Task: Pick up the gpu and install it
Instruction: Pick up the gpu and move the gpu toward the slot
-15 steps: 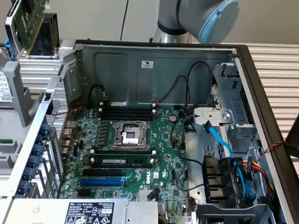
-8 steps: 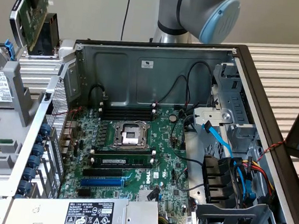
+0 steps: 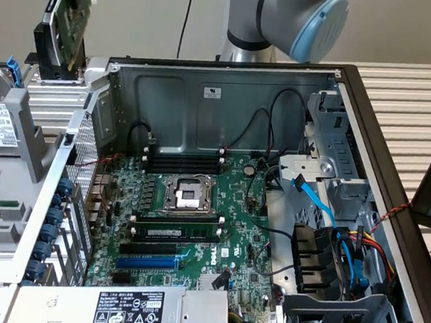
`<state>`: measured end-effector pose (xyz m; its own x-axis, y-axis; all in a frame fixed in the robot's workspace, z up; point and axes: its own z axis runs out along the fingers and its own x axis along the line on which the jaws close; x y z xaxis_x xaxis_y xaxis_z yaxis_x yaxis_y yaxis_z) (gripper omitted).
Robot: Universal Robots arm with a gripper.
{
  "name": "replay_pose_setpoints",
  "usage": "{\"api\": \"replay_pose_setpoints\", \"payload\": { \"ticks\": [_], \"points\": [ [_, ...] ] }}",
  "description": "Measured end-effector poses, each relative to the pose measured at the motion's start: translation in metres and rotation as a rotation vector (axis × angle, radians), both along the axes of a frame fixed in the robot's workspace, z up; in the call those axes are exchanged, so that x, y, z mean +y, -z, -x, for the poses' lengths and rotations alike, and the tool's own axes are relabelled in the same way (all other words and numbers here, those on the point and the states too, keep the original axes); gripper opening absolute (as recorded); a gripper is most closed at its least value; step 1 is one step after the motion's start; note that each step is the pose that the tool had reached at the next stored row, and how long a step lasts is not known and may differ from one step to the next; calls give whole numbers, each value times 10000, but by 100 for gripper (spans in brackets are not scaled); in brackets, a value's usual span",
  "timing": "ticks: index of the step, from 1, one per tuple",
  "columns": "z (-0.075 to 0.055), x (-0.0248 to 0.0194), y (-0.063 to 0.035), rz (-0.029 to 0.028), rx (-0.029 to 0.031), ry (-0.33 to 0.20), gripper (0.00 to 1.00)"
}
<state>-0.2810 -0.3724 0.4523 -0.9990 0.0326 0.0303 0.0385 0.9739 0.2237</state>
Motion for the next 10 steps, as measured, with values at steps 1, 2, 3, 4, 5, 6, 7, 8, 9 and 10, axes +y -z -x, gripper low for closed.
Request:
{"api": "replay_pose_setpoints", "payload": {
  "ticks": [1, 2, 3, 4, 5, 6, 7, 8, 9, 10],
  "points": [
    [-36, -1, -1, -4, 12, 1, 27],
    [-74, -2, -1, -8, 24, 1, 27],
    [-111, -3, -2, -11, 41, 0, 27],
    [-145, -4, -2, -14, 60, 0, 27],
    [-172, -9, -2, -15, 88, 0, 27],
    [-194, -18, -2, -16, 129, 0, 27],
    [-211, -35, -2, -15, 185, 1, 27],
    [-223, -56, -3, -15, 235, 1, 27],
    [-234, -78, -2, -20, 271, 1, 27],
    [-246, -102, -2, -25, 304, 0, 27]
  ]
}}
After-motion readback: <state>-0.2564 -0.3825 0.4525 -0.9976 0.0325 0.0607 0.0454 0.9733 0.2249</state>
